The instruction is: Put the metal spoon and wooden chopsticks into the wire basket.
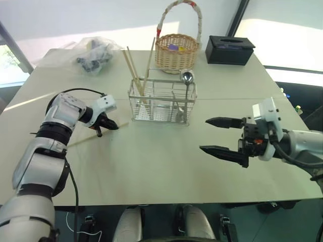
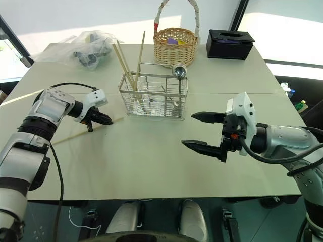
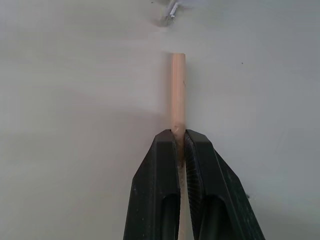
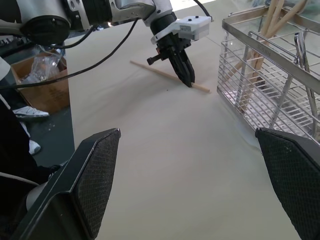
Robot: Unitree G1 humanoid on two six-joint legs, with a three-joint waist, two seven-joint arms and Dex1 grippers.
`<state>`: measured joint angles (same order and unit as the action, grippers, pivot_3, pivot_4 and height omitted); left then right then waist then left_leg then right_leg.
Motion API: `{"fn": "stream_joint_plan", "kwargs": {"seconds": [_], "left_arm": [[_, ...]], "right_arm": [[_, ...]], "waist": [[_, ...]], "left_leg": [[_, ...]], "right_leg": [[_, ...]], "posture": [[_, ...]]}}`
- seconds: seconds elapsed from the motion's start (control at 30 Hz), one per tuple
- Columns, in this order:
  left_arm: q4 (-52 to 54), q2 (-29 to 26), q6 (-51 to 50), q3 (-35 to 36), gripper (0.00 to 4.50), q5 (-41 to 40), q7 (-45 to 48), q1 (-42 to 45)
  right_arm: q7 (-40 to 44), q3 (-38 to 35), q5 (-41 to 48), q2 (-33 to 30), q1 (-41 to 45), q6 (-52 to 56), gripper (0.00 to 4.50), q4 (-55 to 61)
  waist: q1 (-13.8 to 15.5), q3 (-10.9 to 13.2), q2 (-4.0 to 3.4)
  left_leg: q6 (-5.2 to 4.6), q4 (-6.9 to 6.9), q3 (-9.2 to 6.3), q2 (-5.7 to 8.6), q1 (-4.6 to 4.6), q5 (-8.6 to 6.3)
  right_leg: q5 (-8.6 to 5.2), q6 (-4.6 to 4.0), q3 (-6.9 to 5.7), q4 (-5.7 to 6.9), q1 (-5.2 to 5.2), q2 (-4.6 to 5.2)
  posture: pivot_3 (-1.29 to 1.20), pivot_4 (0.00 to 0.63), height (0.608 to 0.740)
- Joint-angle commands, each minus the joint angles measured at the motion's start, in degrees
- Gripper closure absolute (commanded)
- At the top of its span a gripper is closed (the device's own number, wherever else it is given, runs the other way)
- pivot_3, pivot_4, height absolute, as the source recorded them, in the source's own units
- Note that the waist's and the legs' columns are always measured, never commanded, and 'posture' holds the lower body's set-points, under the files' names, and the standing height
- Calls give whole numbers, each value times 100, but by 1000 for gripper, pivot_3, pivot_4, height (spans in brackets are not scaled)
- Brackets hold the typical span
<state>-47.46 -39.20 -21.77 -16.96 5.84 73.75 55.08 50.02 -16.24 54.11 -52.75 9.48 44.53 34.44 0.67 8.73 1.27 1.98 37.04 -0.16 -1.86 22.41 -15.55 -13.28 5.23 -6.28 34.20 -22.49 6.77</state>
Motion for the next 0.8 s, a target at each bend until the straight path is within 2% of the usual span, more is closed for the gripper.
{"fn": "stream_joint_plan", "kwargs": {"seconds": [0.03, 0.17, 0.23, 0.37, 0.47, 0.6, 0.8], "left_arm": [[277, -193, -324, 985, 4466, -444, -888, 132], [803, -135, -385, 2341, 4466, -1100, -2275, 333], [1250, 57, 160, 3115, 4466, -1472, -3160, 388], [1938, 618, -109, 4233, 4466, -2557, -4195, 1054], [2301, 1097, -42, 4332, 4466, -3008, -4523, 1673], [2287, 1564, 128, 4140, 4466, -3169, -4720, 2163], [1933, 2159, 457, 3647, 4466, -3088, -4541, 2054]], "right_arm": [[89, -96, -52, -61, 63, -148, 0, -10], [142, -105, -108, -49, -28, -187, 0, 32], [179, -97, -132, -56, -51, -206, 0, 45], [209, -46, -179, -66, 36, -226, 0, -19], [232, 7, -228, -63, 139, -236, 0, -96], [234, 61, -282, -28, 223, -245, 0, -146], [-60, 48, -310, 170, 349, -304, 0, -98]], "waist": [[6, 5, 7], [22, 8, 13], [39, 9, 19], [54, 6, 30], [56, 5, 33], [88, 1, 26], [99, 1, 23]], "left_leg": [[0, 0, 0, 0, 0, 0], [0, 1, -5, 1, 4, 0], [1, 3, -7, 3, 4, 0], [2, 12, -8, 6, 3, 1], [3, 15, -5, 8, -1, 2], [4, 13, 1, 10, -7, 2], [5, 11, 3, 9, -11, 3]], "right_leg": [[0, 0, 0, 0, -1, 0], [2, 2, 0, 1, 3, 1], [2, 3, -2, 0, 10, 3], [10, 17, -2, -1, 21, 7], [12, 20, -2, -2, 26, 6], [12, 20, -1, -3, 28, 6], [12, 19, -1, -2, 27, 2]], "posture": [[0, 150, 712], [0, 150, 712], [0, 150, 712], [0, 150, 712], [0, 150, 712], [0, 150, 712], [0, 150, 712]]}}
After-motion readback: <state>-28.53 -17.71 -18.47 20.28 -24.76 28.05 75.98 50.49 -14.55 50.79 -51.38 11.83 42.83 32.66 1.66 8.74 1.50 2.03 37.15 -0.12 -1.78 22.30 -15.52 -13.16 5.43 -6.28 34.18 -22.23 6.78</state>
